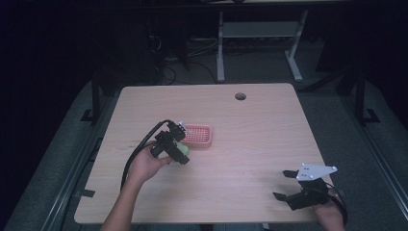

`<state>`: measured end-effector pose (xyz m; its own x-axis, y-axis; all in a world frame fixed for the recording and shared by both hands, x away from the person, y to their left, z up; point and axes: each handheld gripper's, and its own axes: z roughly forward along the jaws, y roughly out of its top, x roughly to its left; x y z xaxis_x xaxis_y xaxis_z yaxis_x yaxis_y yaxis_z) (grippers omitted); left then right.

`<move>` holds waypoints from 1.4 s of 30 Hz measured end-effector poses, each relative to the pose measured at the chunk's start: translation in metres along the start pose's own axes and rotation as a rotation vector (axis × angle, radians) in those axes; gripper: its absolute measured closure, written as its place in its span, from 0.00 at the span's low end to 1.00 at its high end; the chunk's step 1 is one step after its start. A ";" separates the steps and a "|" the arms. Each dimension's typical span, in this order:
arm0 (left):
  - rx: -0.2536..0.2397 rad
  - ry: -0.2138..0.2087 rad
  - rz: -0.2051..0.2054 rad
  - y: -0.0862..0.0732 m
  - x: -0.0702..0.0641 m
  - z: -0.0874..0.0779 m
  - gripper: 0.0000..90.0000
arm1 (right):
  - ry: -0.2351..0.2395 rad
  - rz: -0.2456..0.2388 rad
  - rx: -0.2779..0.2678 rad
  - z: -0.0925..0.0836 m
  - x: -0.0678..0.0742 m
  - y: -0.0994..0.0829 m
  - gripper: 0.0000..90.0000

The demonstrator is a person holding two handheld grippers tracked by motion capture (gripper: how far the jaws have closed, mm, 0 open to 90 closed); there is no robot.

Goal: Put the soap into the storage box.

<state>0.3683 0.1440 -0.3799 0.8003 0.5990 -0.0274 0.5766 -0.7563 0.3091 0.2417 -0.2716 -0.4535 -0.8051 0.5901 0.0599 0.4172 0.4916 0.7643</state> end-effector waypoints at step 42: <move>0.050 -0.001 -0.012 0.061 0.023 0.012 0.29 | -0.002 0.005 -0.009 -0.001 -0.001 -0.001 0.15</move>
<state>0.4242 0.1084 -0.3734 0.7932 0.6082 -0.0315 0.5939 -0.7611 0.2607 0.2420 -0.2737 -0.4536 -0.8021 0.5939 0.0629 0.4176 0.4824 0.7700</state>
